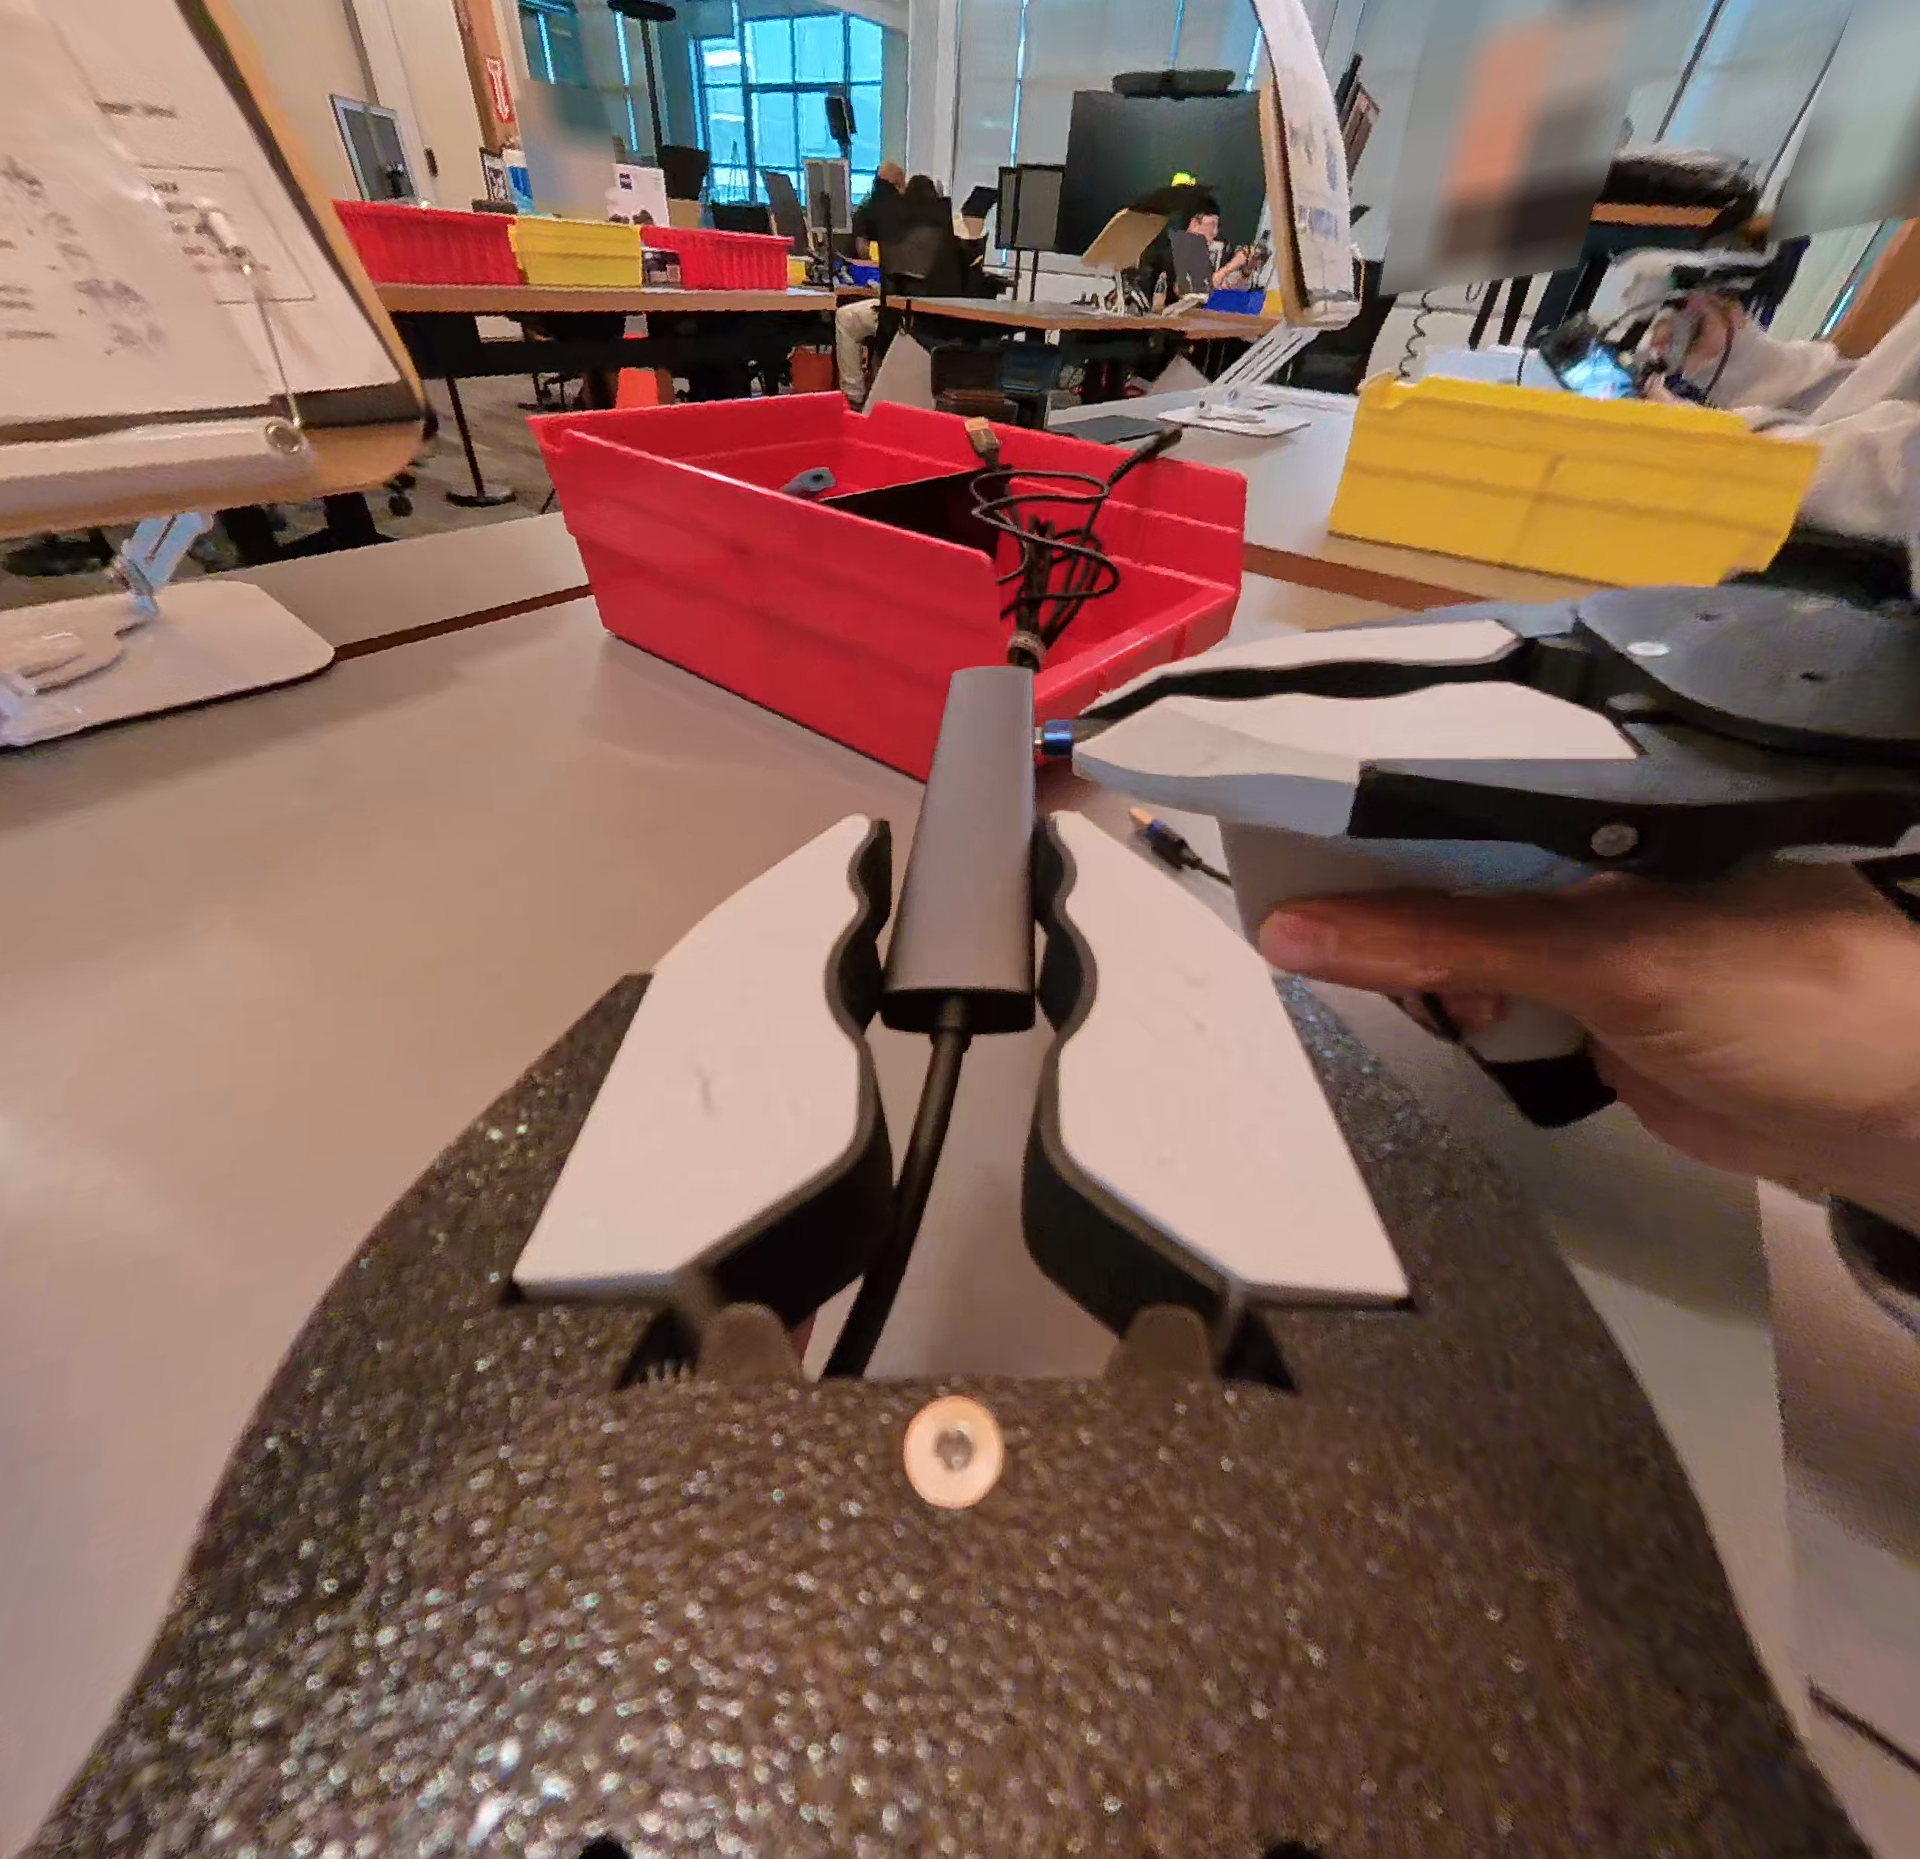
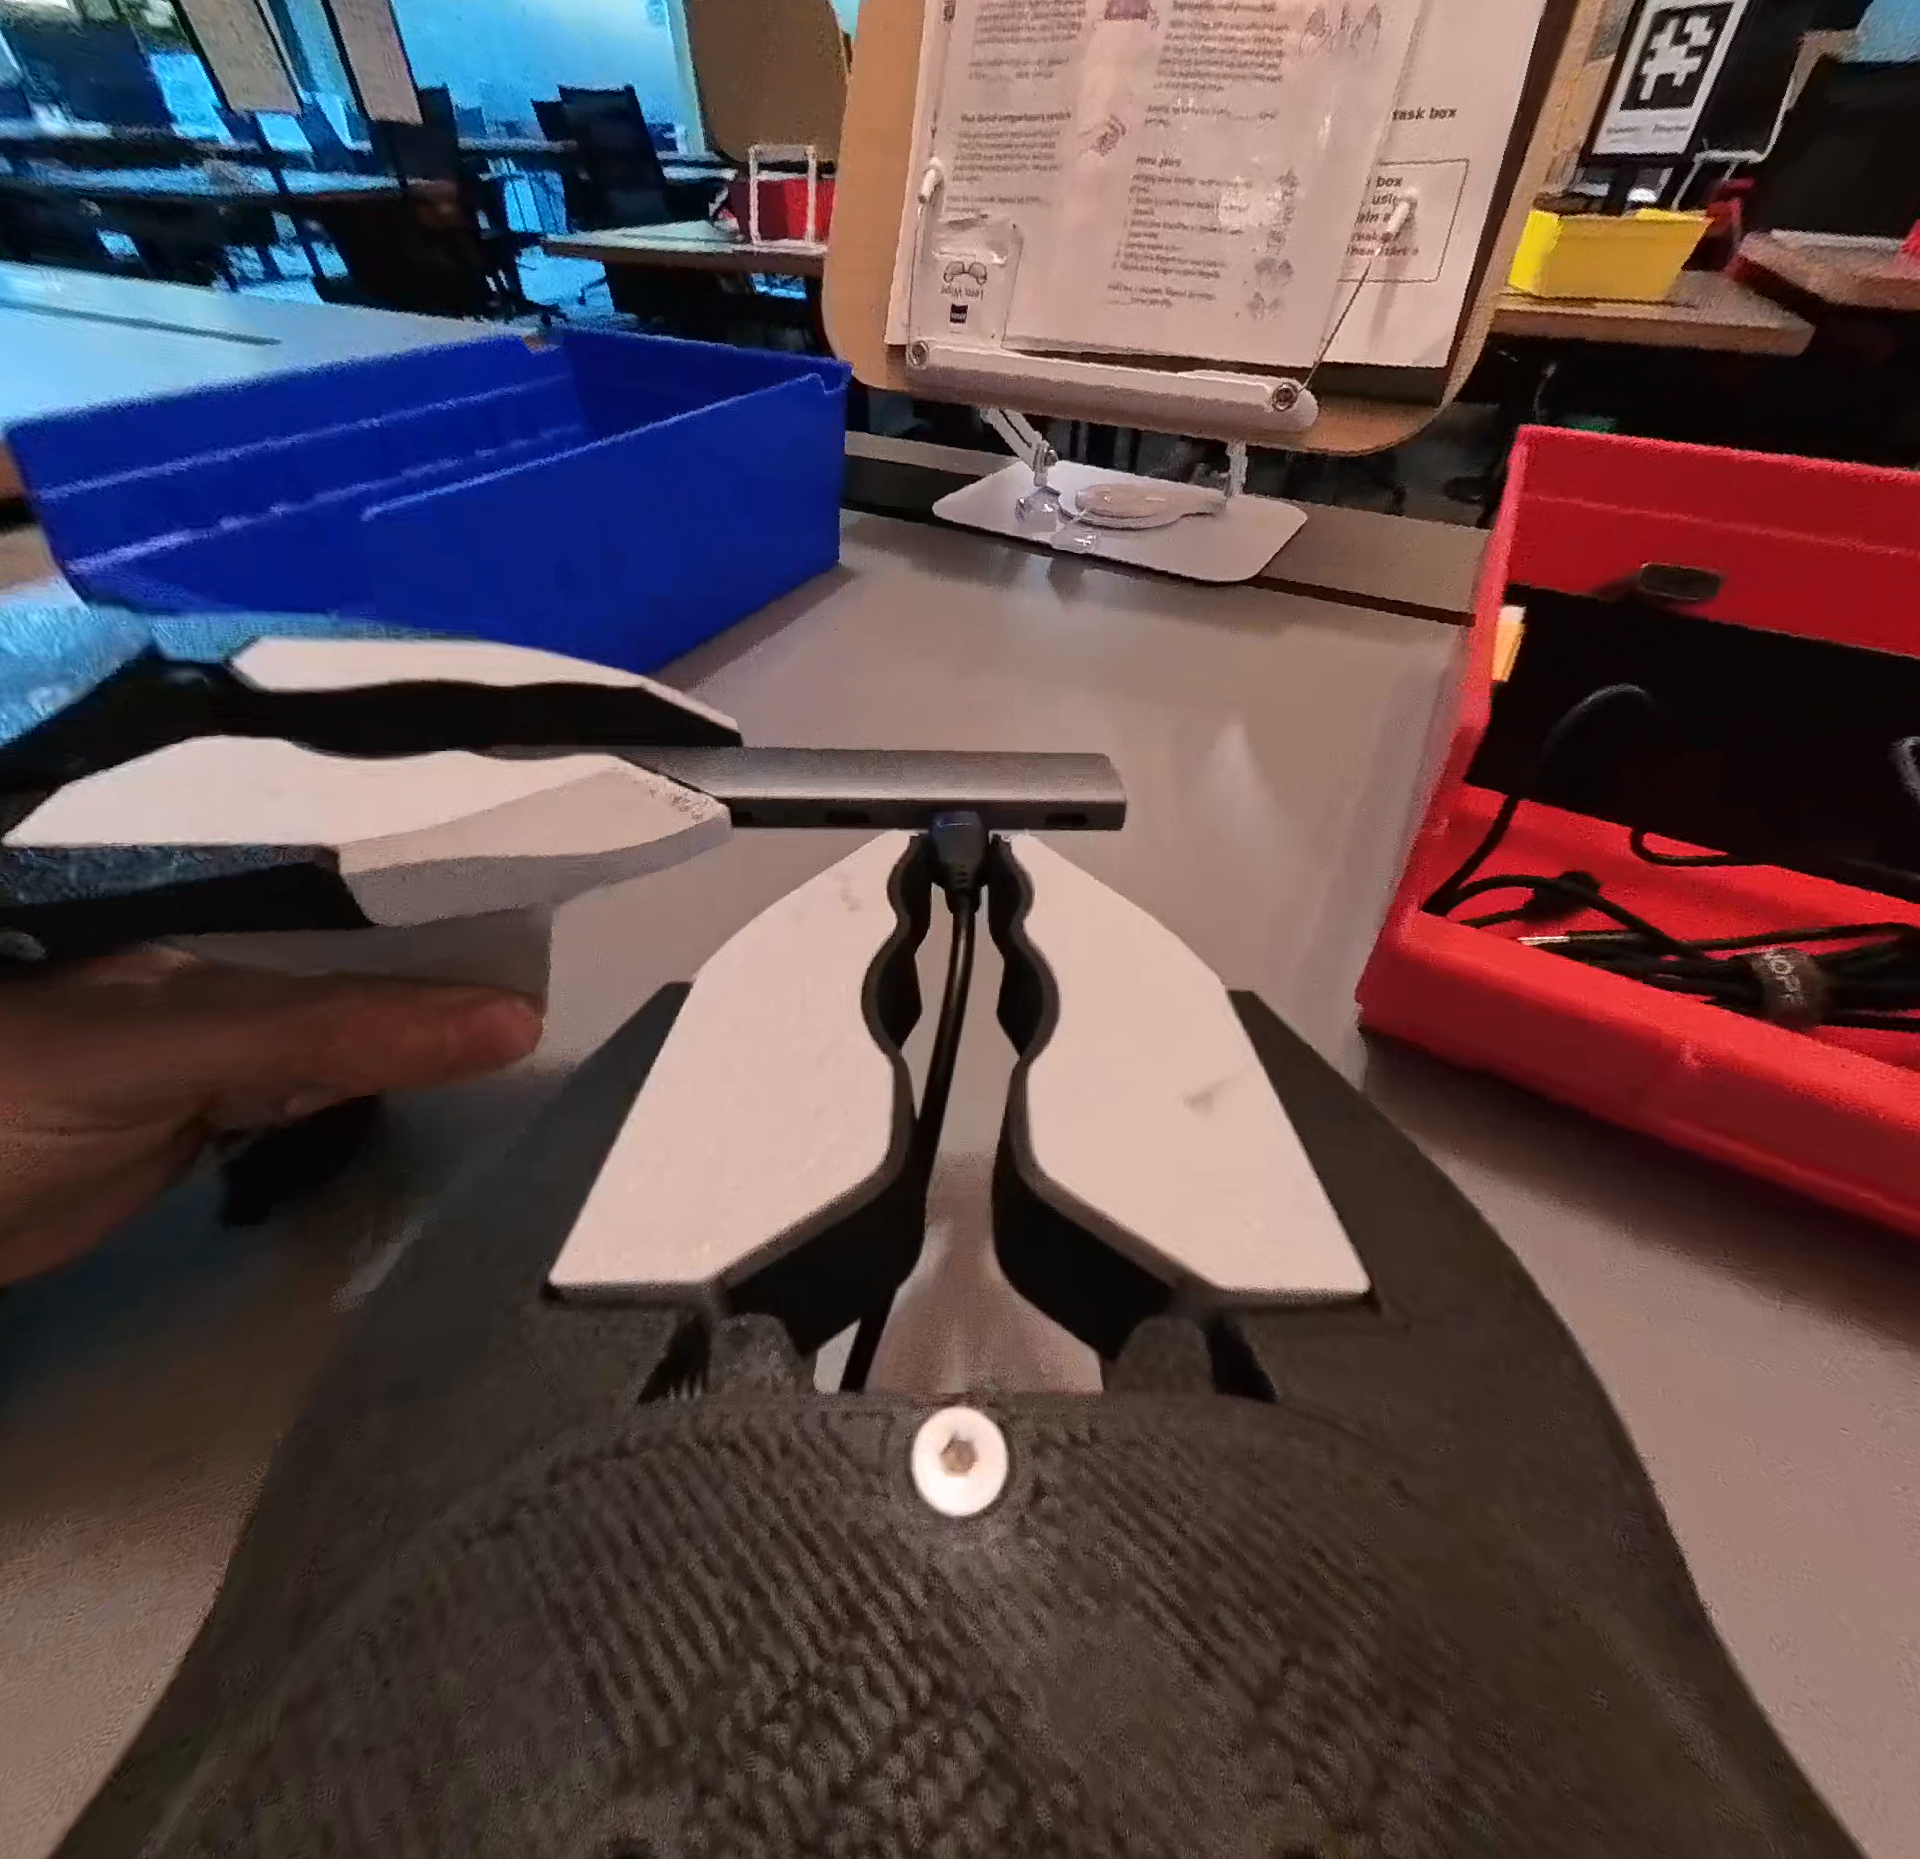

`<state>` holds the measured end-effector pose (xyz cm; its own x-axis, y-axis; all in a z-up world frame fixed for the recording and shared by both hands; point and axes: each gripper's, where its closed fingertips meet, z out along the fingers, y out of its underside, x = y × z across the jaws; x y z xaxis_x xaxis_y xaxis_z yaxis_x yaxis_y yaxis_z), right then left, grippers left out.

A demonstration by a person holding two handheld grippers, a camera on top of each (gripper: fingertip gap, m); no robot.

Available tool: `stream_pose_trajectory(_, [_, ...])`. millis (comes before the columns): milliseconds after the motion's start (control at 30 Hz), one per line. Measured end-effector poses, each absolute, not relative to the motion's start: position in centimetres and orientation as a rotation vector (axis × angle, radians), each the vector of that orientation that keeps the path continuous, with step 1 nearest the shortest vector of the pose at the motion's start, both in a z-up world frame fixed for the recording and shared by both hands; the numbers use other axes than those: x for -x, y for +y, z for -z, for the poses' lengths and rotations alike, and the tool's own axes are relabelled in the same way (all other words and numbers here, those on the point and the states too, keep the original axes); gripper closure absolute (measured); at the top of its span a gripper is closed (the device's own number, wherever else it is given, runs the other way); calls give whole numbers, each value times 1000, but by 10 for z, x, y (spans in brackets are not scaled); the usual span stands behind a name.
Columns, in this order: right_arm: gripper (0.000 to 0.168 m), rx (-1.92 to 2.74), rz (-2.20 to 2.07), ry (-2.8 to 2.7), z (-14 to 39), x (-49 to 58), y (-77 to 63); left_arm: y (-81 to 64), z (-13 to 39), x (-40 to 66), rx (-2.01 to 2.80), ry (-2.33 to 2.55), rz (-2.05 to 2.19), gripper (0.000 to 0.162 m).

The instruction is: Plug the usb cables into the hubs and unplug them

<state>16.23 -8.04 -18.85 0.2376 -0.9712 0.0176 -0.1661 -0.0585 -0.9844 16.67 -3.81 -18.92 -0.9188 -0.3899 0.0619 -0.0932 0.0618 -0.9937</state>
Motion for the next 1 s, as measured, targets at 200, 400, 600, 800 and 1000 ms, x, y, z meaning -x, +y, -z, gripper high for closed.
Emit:
stream_pose_trajectory(200, [157, 1567, 1064, 1133, 188, -143, -90, -48, 185, -151, 444, 2124, 1981, 135])
stream_pose_trajectory(400, [157, 1506, 1102, 1174, 173, -119, -113, -20, 181, -191, 599, 1964, 1850, 137])
stream_pose_trajectory(600, [157, 1192, 1149, 1006, 85, -106, -151, -21, 144, -172, 458, 1955, 2021, 138])
stream_pose_trajectory(800, [157, 1035, 1049, 861, -1, -157, -189, -31, 158, -166, 417, 2046, 2070, 138])
stream_pose_trajectory(1000, [157, 817, 947, 788, -33, -210, -227, -28, 159, -171, 445, 2057, 2101, 138])
